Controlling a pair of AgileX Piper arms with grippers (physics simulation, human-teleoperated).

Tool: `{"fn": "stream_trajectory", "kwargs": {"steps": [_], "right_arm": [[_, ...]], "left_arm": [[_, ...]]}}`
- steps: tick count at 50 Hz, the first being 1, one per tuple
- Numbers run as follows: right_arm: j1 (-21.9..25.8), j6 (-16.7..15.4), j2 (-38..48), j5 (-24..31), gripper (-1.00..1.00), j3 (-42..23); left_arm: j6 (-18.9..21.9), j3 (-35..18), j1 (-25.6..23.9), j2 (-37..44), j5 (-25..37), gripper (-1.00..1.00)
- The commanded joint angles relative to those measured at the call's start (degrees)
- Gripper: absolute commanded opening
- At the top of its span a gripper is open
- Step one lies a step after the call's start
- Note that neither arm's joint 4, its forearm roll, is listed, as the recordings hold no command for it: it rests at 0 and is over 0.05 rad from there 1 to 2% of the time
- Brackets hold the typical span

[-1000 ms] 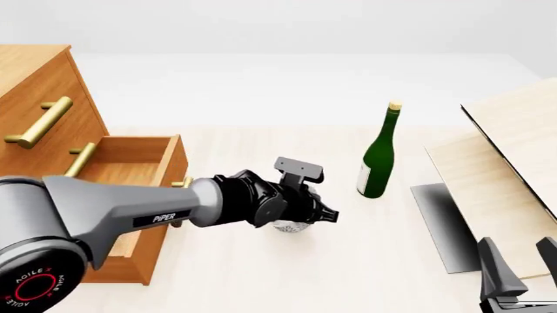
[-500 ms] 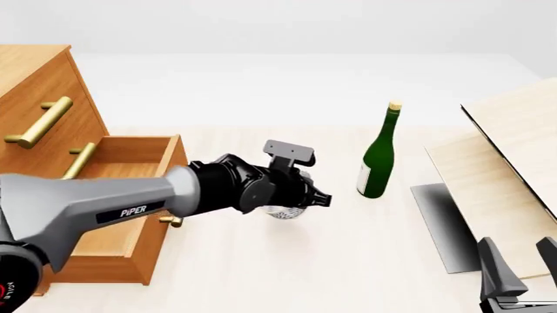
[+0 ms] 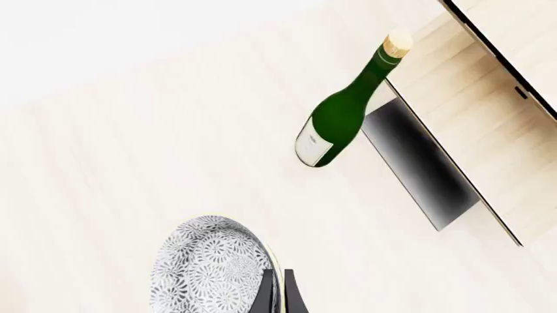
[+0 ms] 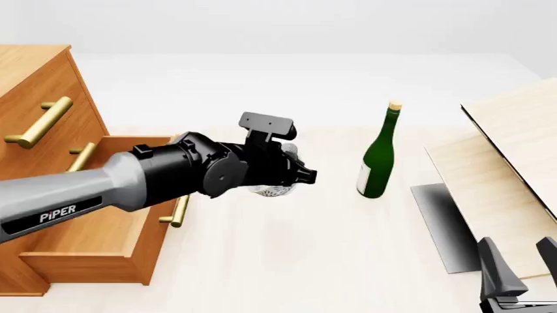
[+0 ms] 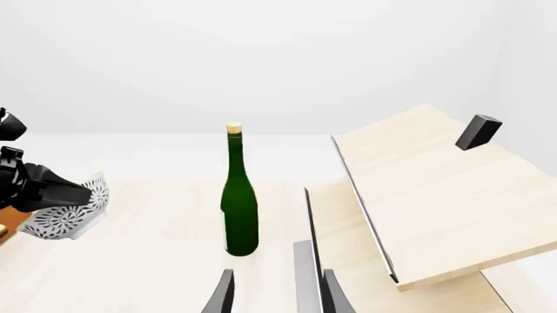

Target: Put the bowl in the bottom drawer of the cabinet.

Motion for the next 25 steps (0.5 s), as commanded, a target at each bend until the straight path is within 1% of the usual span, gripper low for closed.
{"fn": "stream_trajectory", "kwargs": {"steps": [1,13,16,25], "right_arm": [[0.0,0.0,0.0,0.0,1.00,0.0],[0.0,0.0,0.0,0.0,1.00,0.0],[0.0,0.0,0.0,0.0,1.00,0.0],[0.0,0.0,0.0,0.0,1.00,0.0]], "left_arm": [[0.9,1.2,1.5,-4.1,-0.6,-1.00],[1.4,2.2,3.4,-6.1,-1.0,-1.00],[1.2,2.9,4.8,-7.5,-1.4,-1.00],[0.2,5.2,6.2,-10.1,-1.8,-1.00]]}}
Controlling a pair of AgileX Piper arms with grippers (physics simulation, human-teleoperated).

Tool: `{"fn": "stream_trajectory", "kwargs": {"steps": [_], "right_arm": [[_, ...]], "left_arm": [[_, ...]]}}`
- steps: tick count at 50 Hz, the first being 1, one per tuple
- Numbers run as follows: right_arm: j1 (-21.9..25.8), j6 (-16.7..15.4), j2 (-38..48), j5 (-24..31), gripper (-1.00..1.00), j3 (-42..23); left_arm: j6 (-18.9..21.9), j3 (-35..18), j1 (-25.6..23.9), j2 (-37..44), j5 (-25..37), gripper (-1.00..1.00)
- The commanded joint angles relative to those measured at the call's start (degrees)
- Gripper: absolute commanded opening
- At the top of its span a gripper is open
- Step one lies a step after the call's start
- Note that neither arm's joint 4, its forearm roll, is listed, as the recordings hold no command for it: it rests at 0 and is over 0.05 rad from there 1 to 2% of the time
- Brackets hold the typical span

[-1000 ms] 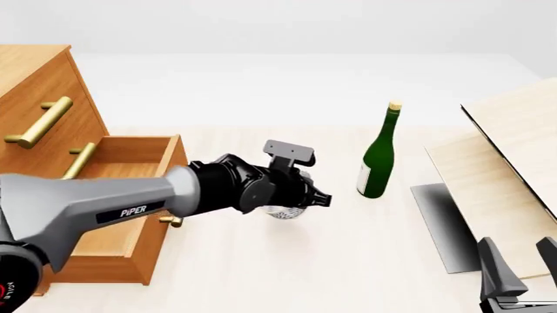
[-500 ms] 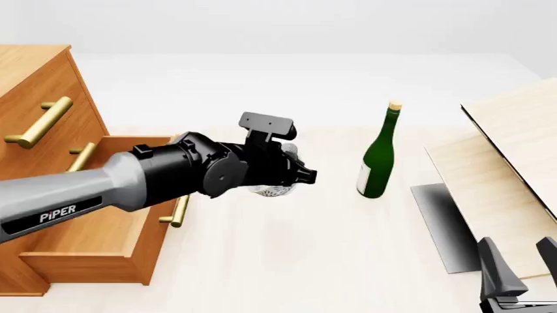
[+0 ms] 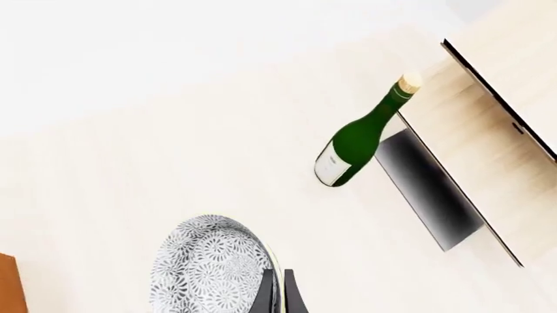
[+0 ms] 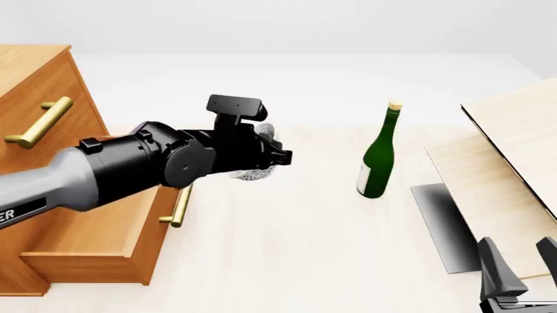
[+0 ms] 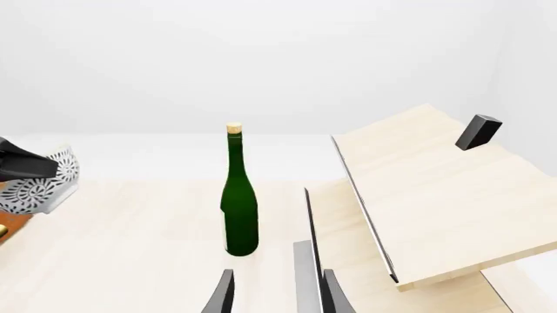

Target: Put the bowl in the bottom drawer of the cabinet.

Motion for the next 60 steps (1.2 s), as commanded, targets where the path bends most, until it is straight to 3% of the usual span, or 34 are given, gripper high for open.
{"fn": "stream_trajectory", "kwargs": {"steps": [1,35,60], "right_arm": [[0.0,0.0,0.0,0.0,1.00,0.0],[0.0,0.0,0.0,0.0,1.00,0.0],[-0.1,0.0,-0.1,0.1,1.00,0.0]], "left_arm": [[-0.9,2.2,2.4,-3.7,-0.8,-1.00],[2.3,8.2,11.2,-13.4,1.3,-1.00],[2.4,11.9,15.6,-17.9,1.2,-1.00]]}}
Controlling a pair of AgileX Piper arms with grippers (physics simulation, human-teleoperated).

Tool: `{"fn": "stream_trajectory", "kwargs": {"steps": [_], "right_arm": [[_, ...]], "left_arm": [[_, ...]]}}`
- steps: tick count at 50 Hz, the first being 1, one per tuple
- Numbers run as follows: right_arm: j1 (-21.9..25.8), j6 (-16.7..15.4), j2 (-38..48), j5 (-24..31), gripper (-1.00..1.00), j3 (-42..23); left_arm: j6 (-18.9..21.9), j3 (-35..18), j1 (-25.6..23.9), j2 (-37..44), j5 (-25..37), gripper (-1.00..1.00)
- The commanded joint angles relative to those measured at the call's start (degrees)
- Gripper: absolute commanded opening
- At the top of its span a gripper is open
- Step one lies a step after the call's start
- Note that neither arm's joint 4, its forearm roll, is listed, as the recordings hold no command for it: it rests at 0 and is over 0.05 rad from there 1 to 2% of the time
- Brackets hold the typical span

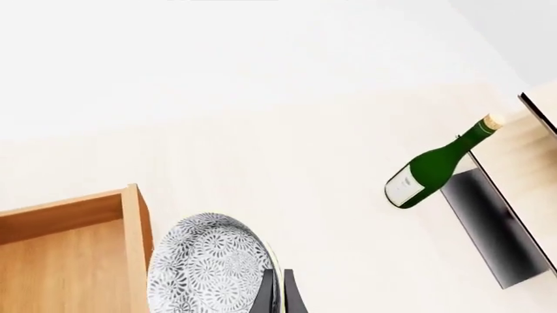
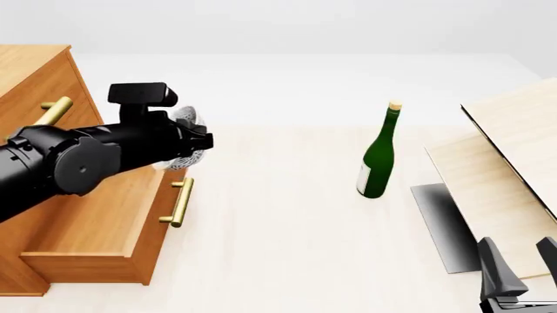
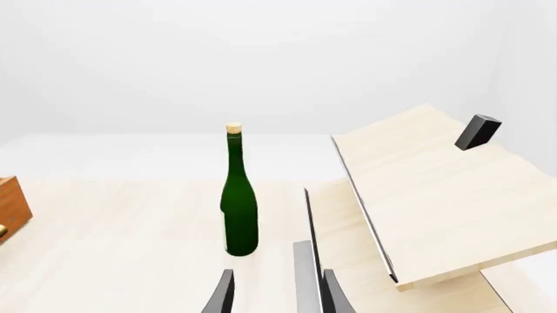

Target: Put the bowl in the bottom drawer of the cabinet.

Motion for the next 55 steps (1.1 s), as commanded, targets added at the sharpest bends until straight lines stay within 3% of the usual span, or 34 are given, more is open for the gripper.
{"fn": "stream_trajectory", "kwargs": {"steps": [1,35,55], "right_arm": [[0.0,0.0,0.0,0.0,1.00,0.0],[0.0,0.0,0.0,0.0,1.00,0.0],[0.0,0.0,0.0,-0.1,1.00,0.0]], "left_arm": [[0.6,1.5,3.0,-1.9,-0.1,-1.00],[-2.4,11.7,10.3,-9.8,-5.0,-1.00],[-2.0,12.3,12.6,-10.5,-4.6,-1.00]]}}
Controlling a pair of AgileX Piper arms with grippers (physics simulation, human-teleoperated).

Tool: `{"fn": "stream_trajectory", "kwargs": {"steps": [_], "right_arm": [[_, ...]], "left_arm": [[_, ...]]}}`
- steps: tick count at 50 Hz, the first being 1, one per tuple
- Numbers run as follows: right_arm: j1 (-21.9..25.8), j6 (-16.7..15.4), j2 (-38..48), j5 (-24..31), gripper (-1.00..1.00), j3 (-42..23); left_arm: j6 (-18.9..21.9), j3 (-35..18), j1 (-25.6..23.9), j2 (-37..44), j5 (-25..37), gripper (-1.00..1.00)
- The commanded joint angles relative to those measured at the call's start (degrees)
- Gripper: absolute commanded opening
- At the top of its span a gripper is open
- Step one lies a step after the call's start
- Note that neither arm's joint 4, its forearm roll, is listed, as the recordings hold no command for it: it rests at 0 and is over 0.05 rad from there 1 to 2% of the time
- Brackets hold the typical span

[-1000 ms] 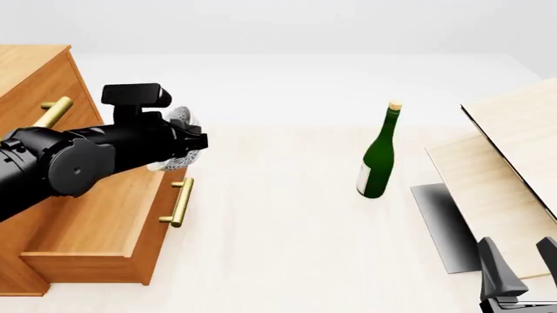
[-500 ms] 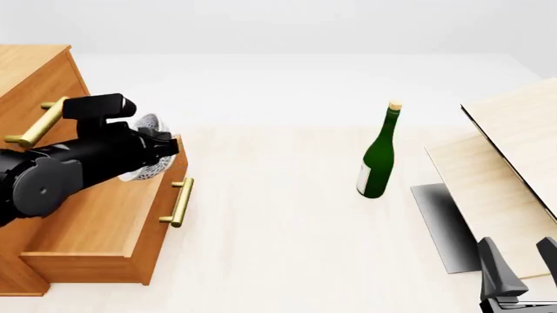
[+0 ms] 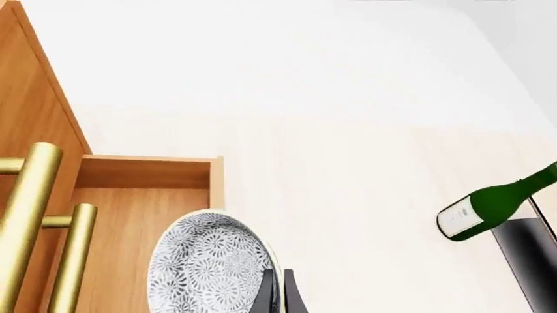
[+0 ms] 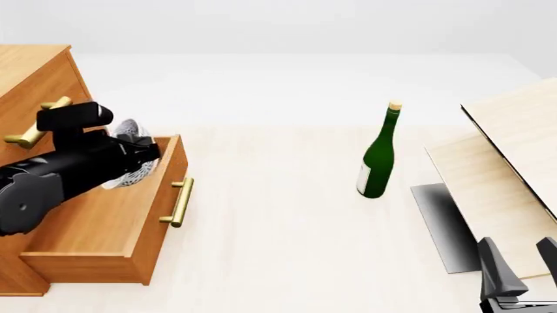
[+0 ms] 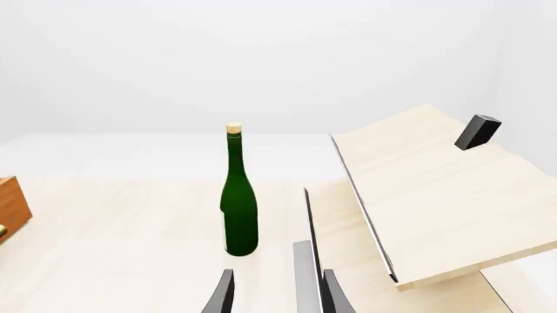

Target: Put the bowl in the bottom drawer of the cabinet.

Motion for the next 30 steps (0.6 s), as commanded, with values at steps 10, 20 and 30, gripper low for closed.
{"fn": "stream_trajectory", "kwargs": {"steps": [10,20,30], "right_arm": [[0.0,0.0,0.0,0.0,1.00,0.0],[0.0,0.0,0.0,0.0,1.00,0.0],[0.0,0.0,0.0,0.0,1.00,0.0]], "left_arm": [[0.7,2.3,2.8,-2.4,0.9,-1.00],[0.5,4.5,4.5,-4.2,0.8,-1.00],[-0.1,5.6,4.0,-3.1,-0.6,-1.00]]}}
